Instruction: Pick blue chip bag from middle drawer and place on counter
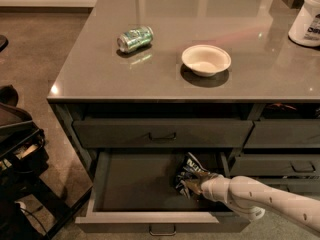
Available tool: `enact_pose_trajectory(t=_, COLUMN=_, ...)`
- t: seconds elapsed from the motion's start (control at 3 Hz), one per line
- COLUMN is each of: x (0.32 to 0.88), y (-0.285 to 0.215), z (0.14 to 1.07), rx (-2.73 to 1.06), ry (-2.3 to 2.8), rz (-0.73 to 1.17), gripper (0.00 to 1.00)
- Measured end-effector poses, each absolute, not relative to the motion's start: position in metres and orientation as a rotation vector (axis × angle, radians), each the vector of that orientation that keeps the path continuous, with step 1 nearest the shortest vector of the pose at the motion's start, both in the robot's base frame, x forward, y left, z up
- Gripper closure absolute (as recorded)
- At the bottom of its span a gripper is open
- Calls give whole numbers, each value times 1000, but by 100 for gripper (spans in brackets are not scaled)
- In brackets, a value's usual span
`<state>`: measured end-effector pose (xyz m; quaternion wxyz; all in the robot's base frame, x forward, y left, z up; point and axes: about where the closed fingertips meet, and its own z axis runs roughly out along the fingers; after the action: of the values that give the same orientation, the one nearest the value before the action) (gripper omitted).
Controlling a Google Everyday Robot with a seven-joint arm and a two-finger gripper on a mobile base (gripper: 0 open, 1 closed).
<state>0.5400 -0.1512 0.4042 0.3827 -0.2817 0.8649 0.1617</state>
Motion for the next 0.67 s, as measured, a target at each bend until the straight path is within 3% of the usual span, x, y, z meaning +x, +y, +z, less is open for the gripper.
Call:
enact_pose_trajectory(t=0.33, x=540, y=-151, z=404, rx=-718, ry=2206, rz=413, gripper=88)
enact_pose_trajectory(t=0.67, x=540, y=-151, z=404, rx=-719, ry=2206, rz=413, gripper=100)
